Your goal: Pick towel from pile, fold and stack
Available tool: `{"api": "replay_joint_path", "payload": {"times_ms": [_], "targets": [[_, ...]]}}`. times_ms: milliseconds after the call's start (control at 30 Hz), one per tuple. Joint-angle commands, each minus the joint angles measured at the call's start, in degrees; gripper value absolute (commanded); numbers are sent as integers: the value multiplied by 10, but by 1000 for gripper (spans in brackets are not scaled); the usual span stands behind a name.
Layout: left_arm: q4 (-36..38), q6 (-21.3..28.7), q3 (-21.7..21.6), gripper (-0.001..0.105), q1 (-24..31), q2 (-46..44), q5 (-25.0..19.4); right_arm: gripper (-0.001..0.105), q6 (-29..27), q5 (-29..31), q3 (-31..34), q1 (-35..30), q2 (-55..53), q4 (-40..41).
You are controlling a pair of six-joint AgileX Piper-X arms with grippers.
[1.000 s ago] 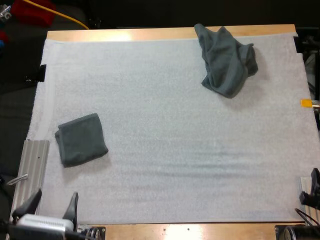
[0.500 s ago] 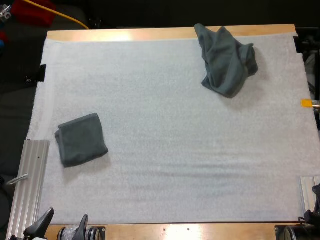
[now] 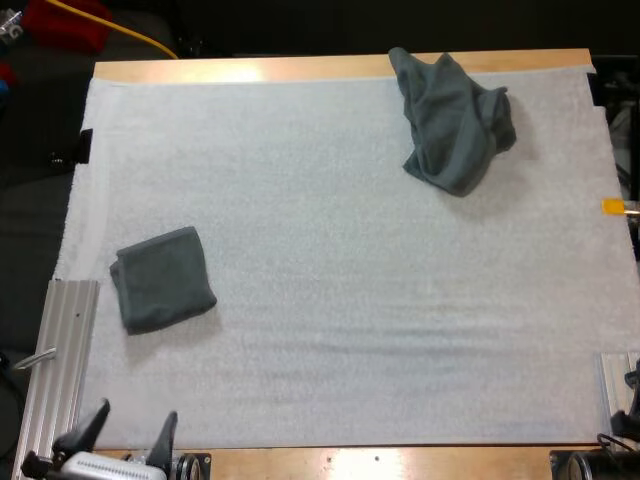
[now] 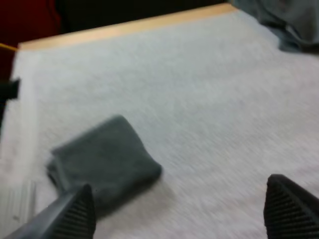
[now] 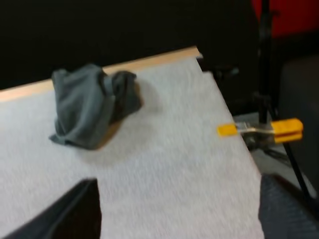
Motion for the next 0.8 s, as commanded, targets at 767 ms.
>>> {"api": "replay_joint_path", "payload": {"times_ms": [767], "targets": [[-202,-2,219,68,0,-78,-69,65,-55,-4,195,-2,-26,-65]]}}
